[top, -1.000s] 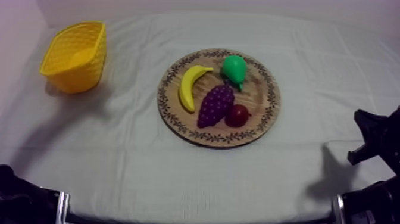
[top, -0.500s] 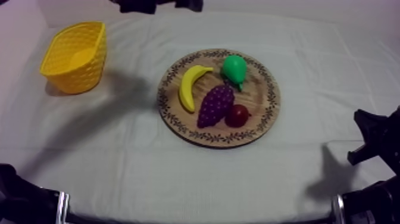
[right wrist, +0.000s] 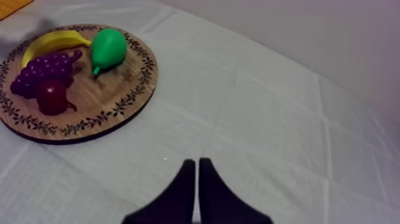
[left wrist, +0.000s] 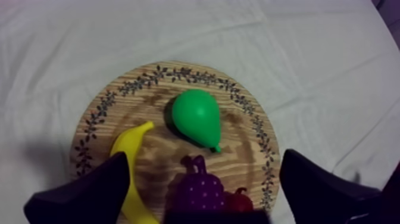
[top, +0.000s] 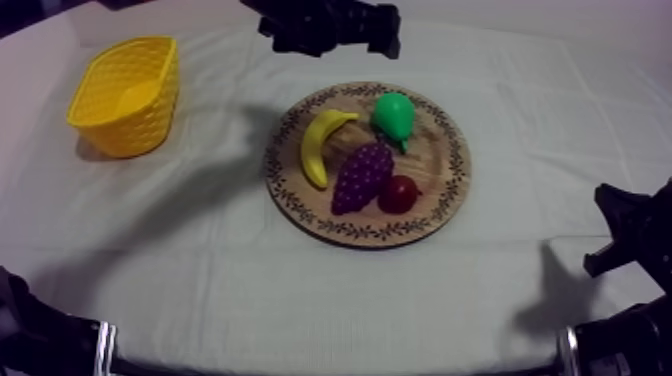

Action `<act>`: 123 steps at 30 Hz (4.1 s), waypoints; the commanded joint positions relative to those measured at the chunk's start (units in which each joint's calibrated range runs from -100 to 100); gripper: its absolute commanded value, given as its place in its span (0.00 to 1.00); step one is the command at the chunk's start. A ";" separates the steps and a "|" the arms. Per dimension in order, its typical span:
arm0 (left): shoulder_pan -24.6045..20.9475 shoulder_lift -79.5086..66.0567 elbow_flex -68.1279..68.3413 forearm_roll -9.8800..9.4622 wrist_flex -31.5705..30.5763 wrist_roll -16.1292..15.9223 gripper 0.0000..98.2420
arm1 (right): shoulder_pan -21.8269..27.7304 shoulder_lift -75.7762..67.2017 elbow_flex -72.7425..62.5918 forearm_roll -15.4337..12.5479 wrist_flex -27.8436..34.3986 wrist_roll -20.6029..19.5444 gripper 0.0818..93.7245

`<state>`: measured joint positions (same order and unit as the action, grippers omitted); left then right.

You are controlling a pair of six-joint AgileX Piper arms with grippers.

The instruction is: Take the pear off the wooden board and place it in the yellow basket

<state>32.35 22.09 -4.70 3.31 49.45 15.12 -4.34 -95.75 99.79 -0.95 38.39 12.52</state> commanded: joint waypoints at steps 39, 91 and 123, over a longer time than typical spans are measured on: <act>0.38 37.66 -30.73 4.78 2.83 -1.29 0.85 | -0.02 -0.01 -0.01 0.00 0.00 0.06 0.00; -31.44 -9.98 22.41 -10.04 1.95 -7.93 0.83 | -0.02 -0.01 -0.01 0.00 0.00 0.06 0.00; -30.17 -73.76 62.25 -6.32 -6.37 -10.70 0.05 | -0.02 -0.01 -0.01 0.00 0.00 0.06 0.00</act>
<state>2.12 -42.48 52.38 -3.10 43.02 4.28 -4.34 -95.75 99.79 -0.95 38.39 12.58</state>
